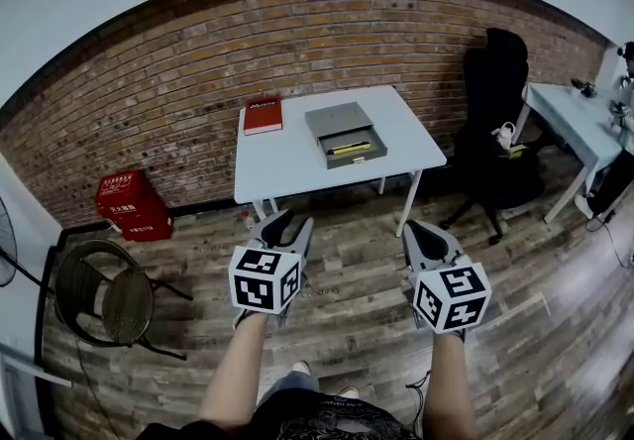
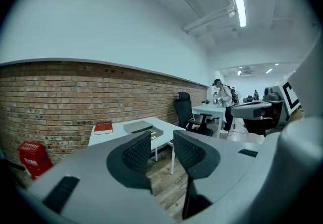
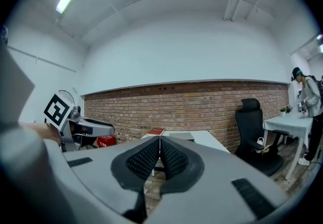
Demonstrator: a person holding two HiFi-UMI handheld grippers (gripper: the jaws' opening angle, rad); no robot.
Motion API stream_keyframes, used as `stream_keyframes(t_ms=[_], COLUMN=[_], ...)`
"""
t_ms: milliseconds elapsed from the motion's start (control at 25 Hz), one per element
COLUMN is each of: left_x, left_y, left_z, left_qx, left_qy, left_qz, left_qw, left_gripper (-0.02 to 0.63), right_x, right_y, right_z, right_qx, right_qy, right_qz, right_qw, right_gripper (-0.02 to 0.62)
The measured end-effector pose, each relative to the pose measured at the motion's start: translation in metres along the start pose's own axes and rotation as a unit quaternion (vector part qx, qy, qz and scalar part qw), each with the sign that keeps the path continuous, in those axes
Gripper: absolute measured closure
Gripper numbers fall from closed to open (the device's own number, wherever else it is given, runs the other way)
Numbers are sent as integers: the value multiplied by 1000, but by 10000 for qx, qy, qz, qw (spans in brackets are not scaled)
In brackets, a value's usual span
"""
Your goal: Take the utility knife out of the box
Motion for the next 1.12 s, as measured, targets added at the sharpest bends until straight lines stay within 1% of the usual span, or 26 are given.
stream_keyframes(t_ms=[120, 280, 400, 600, 800, 960, 1120], left_x=[0, -1, -3, 2, 16, 30, 41], left_y=[7, 18, 33, 70, 116, 150, 182], left_z=[-9, -29, -48, -85, -121, -151, -172], left_qx=[17, 33, 11, -144, -296, -495, -612], left_qy=[-24, 27, 53, 99, 81, 65, 27], left_qz=[62, -38, -68, 20, 58, 36, 21], left_qw=[10000, 10000, 10000, 9998, 9995, 9987, 9981], left_gripper=[448, 431, 405, 402, 391, 388, 382], right_x=[0, 0, 1, 7, 17, 31, 42], right_y=[-3, -7, -8, -10, -4, -3, -2], right_z=[-12, -35, -59, -111, -163, -199, -230], right_qx=[75, 117, 130, 11, -147, -326, -466], right_qy=[51, 96, 132, 253, 389, 356, 317], right_qz=[55, 68, 92, 138, 202, 200, 184], right_qw=[9999, 9999, 9998, 9996, 9989, 9986, 9982], right_gripper=[575, 575, 575, 575, 575, 575, 575])
Point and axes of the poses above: the fingertips, and each gripper's own axes: z backward along the fingers, y to its left, x out of its top, the point moved 9 cm from there along z, backward along the fingers, and after that the axes turned 6 degrees about -x, right-handed, at the moved point
